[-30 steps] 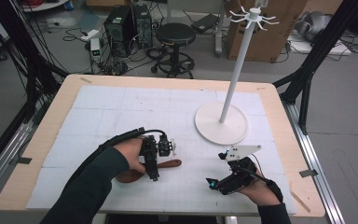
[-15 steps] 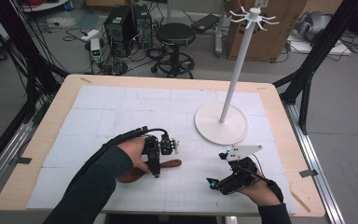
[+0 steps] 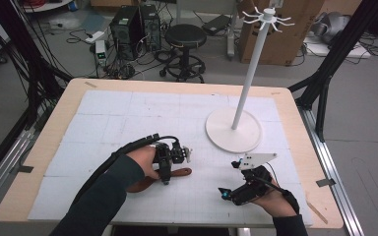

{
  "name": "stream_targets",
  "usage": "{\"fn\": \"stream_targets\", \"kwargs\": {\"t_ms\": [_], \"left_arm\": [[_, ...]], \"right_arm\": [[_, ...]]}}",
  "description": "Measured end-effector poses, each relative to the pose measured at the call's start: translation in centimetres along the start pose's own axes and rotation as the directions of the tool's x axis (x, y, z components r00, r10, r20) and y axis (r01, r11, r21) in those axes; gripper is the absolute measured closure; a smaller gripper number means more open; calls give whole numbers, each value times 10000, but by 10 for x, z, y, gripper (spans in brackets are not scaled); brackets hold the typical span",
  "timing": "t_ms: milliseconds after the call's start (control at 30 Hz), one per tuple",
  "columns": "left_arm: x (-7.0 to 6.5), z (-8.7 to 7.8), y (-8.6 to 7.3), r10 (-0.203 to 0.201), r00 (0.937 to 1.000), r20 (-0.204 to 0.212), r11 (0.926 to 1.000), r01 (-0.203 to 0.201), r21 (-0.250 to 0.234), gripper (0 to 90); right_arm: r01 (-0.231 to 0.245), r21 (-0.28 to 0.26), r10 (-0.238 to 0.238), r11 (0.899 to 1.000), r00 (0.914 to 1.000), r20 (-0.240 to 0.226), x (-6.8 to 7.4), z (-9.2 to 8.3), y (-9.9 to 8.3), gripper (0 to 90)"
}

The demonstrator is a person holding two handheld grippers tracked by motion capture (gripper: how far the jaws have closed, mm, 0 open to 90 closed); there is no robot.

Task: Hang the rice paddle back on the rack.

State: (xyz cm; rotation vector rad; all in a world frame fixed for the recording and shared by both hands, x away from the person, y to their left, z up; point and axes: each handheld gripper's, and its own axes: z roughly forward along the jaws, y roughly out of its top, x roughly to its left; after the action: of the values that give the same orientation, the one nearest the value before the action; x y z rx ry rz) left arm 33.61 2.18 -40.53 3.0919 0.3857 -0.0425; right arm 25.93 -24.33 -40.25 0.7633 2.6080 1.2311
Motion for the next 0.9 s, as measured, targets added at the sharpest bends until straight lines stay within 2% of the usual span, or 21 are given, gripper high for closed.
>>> {"fn": "stream_targets", "kwargs": {"t_ms": [100, 567, 900], "left_arm": [[0, 2, 1, 69, 10000, -17, 10000, -69, 65, 564], [2, 2, 3, -217, 9998, -19, 9997, 217, 114, 667], [1, 3, 4, -343, 9994, -51, 9994, 344, 82, 699]], "right_arm": [[-52, 5, 52, 10000, 10000, 15, 0, 0, 0, 2], [-29, 62, 29, 10000, 10000, 13, 0, -1, -1, 2], [-21, 61, 21, 10000, 10000, 3, 0, 0, -1, 2]]}}
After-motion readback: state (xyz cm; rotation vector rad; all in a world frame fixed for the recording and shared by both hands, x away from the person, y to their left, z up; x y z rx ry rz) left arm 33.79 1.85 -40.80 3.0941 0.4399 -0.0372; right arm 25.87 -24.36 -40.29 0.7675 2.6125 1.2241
